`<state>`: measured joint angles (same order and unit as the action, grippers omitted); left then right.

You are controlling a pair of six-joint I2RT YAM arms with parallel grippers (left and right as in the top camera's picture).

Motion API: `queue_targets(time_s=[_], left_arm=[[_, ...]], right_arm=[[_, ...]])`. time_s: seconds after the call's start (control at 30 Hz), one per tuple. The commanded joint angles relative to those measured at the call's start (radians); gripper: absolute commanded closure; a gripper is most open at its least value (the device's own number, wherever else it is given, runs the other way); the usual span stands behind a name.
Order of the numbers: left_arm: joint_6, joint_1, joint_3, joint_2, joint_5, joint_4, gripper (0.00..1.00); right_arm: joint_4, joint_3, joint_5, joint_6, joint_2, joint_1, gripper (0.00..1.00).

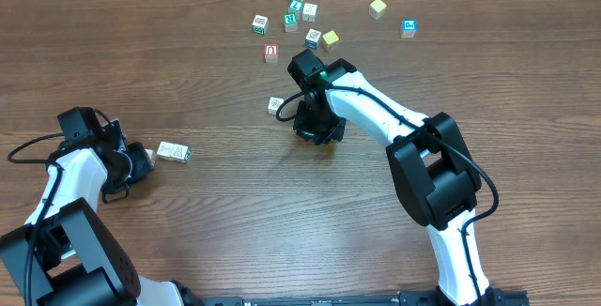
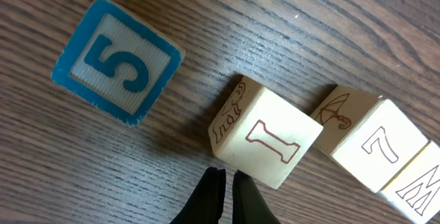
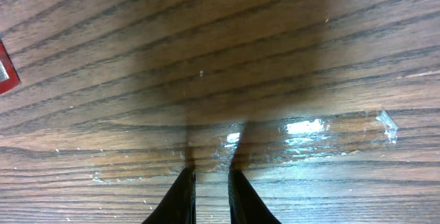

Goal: Form a horizontal line

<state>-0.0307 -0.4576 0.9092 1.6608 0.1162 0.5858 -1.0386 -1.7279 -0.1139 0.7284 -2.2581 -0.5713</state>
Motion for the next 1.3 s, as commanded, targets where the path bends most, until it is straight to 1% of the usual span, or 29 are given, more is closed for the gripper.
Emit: queue_targets(time_s=[0.0,0.27,0.47,0.9,1.0,1.13,1.27], left_arm=[[-0.011,0.007,-0.008,0.001,0.012,-0.013,0.96],[-0.037,0.008,-0.008,0.001,0.022,-0.042,0.96],[-0.038,0.008,-0.008,0.001,0.069,-0.057,0.96],[-0.038,0.008,-0.008,0.001,0.069,-0.079,0.96],[-0.039,0.008,-0.008,0.001,0.074,-0.078,0.96],[-0.038,0.008,-0.008,0.001,0.118,-0.078,0.96],[-0.04,0.007,-0.006,-0.002,0.116,-0.034,0.96]], right_arm=[[0.012,0.013,0.035,-0.004,-0.016,-0.005,0.85],[0.016,0.013,0.035,-0.004,-0.016,-0.005,0.85],[0.018,0.013,0.035,-0.004,-0.016,-0.005,0.84],[0.02,0.013,0.035,-0.004,-0.016,-0.005,0.84],[0.021,0.013,0.035,-0.004,-0.016,-0.005,0.84],[0.024,0.013,0.035,-0.004,-0.016,-0.005,0.84],[0.023,0.013,0.035,-0.004,-0.016,-0.005,0.84]])
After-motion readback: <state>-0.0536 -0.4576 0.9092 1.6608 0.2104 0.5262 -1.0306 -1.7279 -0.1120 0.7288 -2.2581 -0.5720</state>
